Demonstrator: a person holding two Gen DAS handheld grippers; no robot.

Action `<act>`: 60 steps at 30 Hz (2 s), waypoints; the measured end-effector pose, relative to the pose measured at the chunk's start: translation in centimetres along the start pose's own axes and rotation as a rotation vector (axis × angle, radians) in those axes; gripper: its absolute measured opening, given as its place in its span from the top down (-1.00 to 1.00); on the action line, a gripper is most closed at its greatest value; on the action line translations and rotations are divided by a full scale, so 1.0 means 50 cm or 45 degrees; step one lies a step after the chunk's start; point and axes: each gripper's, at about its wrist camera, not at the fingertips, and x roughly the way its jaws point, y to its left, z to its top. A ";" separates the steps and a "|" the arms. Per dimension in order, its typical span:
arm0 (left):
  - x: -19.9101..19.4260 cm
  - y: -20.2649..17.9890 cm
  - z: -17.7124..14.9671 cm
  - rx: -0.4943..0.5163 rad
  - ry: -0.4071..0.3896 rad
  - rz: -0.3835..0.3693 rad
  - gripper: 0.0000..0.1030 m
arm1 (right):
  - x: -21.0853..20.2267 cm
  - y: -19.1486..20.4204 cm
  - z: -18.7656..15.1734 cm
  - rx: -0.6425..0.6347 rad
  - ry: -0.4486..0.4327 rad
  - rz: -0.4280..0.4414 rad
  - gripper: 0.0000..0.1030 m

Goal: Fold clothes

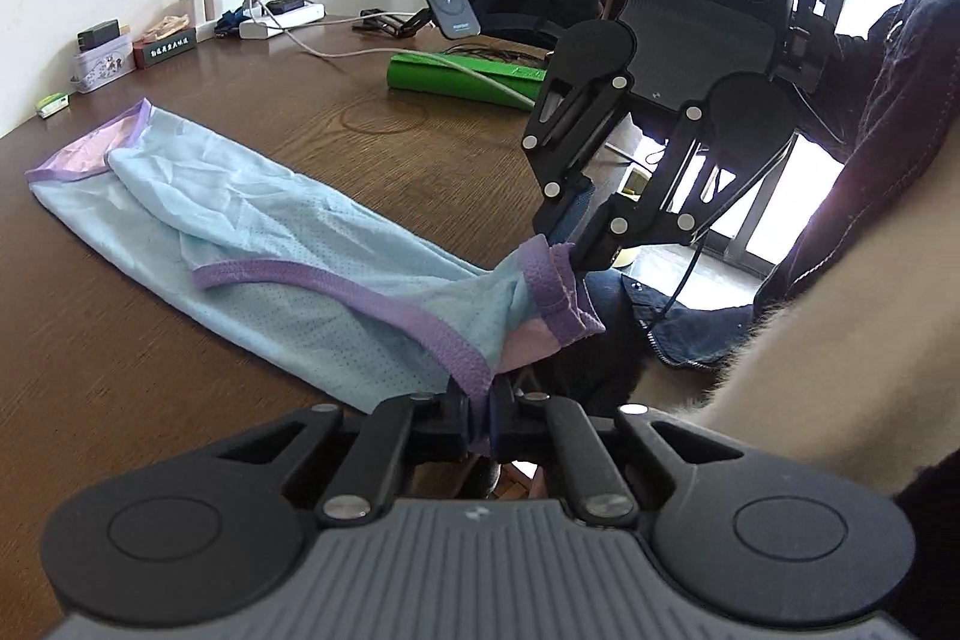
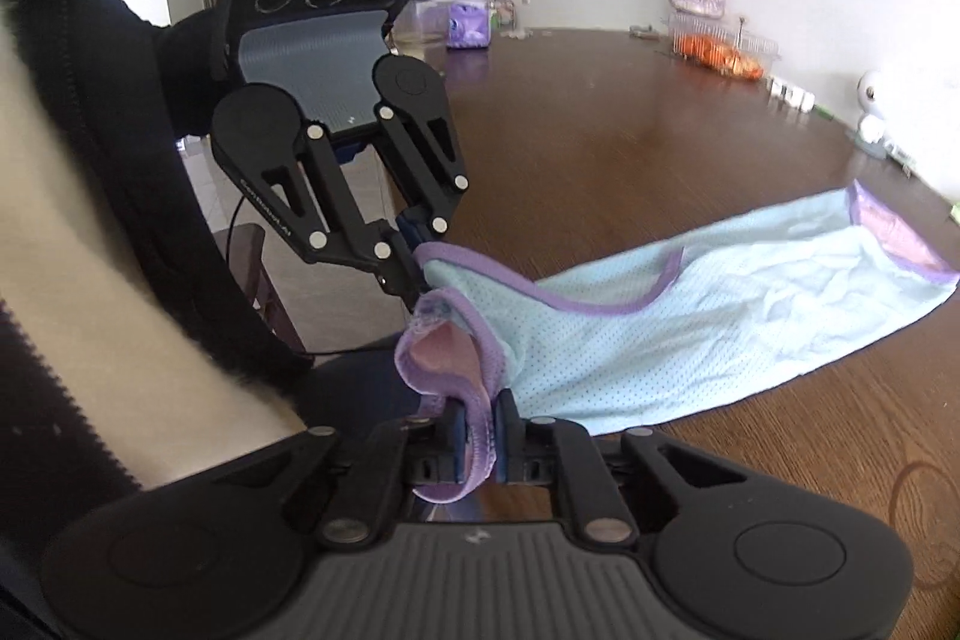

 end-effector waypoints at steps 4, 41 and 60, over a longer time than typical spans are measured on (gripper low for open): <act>-0.025 0.040 0.029 -0.052 -0.095 0.052 0.90 | -0.031 -0.019 0.021 0.005 -0.099 -0.128 0.84; 0.101 0.325 0.094 -0.995 -0.162 0.327 0.76 | 0.061 -0.275 -0.008 0.916 -0.261 -0.300 0.90; 0.088 0.185 0.096 -1.097 -0.282 0.360 0.49 | 0.025 -0.207 -0.069 1.037 -0.310 -0.212 0.92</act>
